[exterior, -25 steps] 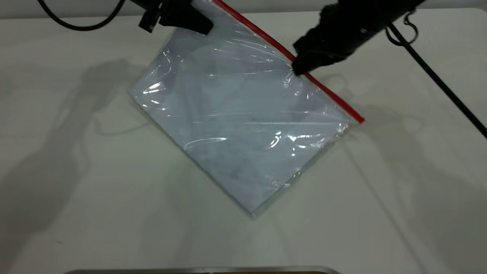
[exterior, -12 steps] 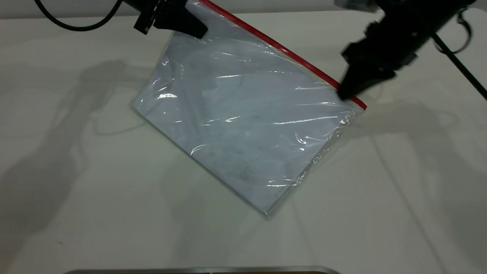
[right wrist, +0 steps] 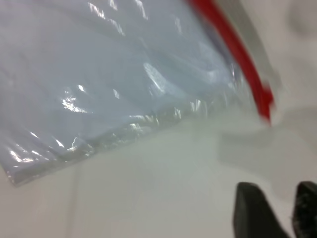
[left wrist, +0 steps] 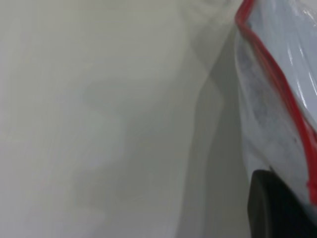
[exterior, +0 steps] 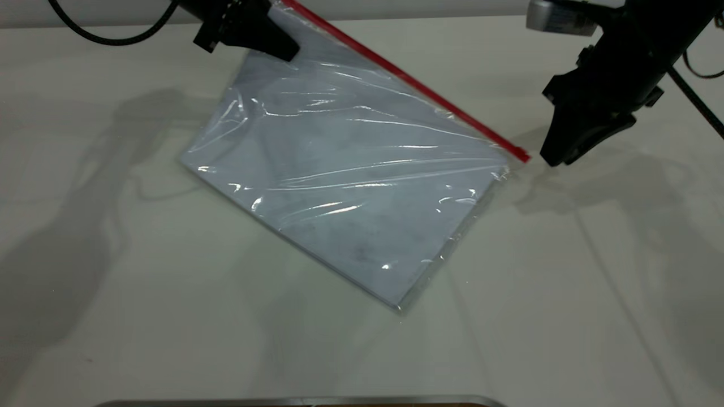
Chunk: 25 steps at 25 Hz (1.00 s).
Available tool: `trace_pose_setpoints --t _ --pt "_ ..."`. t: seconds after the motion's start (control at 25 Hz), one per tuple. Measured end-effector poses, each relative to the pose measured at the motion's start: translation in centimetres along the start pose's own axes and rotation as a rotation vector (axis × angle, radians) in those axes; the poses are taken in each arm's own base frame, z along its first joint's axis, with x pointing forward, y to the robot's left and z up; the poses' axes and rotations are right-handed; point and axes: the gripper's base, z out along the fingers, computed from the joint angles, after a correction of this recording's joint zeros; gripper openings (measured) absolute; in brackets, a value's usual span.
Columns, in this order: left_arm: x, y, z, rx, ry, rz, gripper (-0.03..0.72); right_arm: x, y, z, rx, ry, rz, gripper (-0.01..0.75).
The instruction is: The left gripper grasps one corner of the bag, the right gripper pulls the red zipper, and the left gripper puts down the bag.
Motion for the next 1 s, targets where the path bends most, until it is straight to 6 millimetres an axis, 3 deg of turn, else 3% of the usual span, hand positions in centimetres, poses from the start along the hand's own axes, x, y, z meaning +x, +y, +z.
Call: trace_pose_setpoints --t 0.12,0.32,0.44,0.6,0.8,1.0 --pt "0.1 0.1 -0.2 -0.013 0.005 -0.069 0.143 -1.2 -0.2 -0.7 0.014 -0.037 -0.016 0.406" --pt "0.0 0.5 -0.3 -0.060 0.006 -0.211 0.369 -3.2 -0.3 -2.1 0.035 -0.102 -0.045 0.560" --pt "-0.1 1.0 -0.5 -0.115 0.010 -0.280 0.515 -4.4 -0.3 -3.0 0.051 -0.141 -0.067 0.580" --pt "-0.6 1.8 -1.6 -0.218 0.045 -0.375 0.613 -6.3 -0.1 -5.9 0.113 -0.199 -0.141 0.582" --pt "-3.5 2.1 -5.2 -0.351 0.132 -0.497 0.618 -8.5 1.6 -13.9 0.245 -0.326 -0.238 0.584" --pt "-7.8 1.2 -10.4 -0.489 0.214 -0.606 0.612 -8.1 4.8 -23.0 0.340 -0.426 -0.285 0.584"
